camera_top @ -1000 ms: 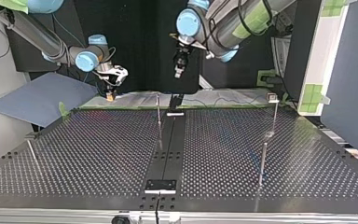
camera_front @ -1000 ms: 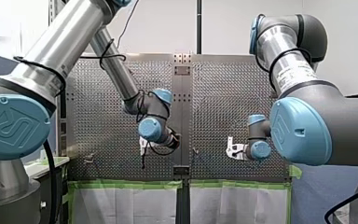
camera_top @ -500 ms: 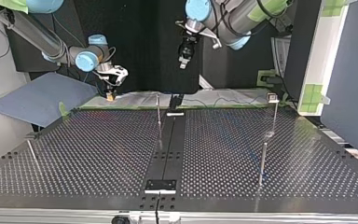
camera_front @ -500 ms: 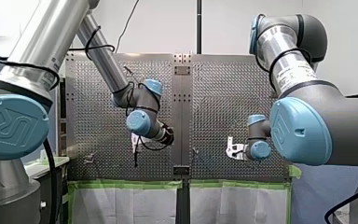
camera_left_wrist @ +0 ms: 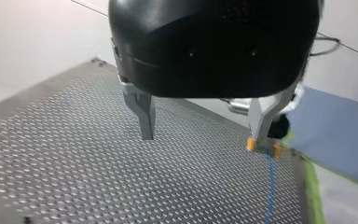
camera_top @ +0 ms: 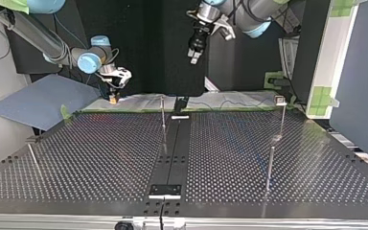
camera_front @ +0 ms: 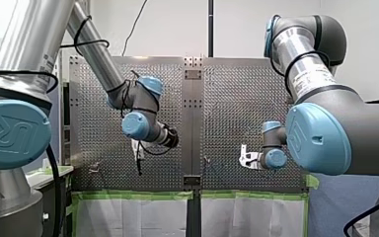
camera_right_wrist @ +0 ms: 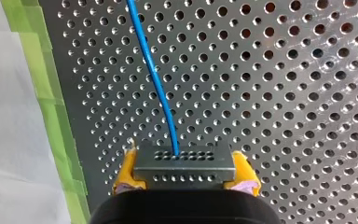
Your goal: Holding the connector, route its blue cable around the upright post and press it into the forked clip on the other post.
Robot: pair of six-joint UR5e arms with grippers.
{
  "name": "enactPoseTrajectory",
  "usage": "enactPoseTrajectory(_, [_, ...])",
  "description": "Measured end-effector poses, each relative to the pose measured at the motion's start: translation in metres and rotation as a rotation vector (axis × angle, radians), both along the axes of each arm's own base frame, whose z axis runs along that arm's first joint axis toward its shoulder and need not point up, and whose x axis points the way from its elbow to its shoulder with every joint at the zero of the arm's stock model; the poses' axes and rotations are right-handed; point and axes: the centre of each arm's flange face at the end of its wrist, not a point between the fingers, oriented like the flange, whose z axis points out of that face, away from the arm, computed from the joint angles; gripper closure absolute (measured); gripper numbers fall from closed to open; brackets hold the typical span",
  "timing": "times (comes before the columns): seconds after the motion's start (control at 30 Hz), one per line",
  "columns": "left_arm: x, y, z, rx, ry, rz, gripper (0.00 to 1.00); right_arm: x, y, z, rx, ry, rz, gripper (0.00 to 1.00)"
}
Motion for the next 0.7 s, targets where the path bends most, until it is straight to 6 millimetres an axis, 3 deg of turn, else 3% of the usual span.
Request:
enactPoseTrajectory(0.27, [-0.017, 0.012, 0.011, -0.069, -0.033, 0.005, 0.0, 0.0, 0.0, 0.0, 0.001, 0.0, 0.0, 0.79])
enactPoseTrajectory(0.7, [-0.027, 0.011, 0.054, -0.11, -0.131, -0.011, 0.0, 0.002, 0.001, 0.0, 0.0, 0.0, 0.003, 0.79])
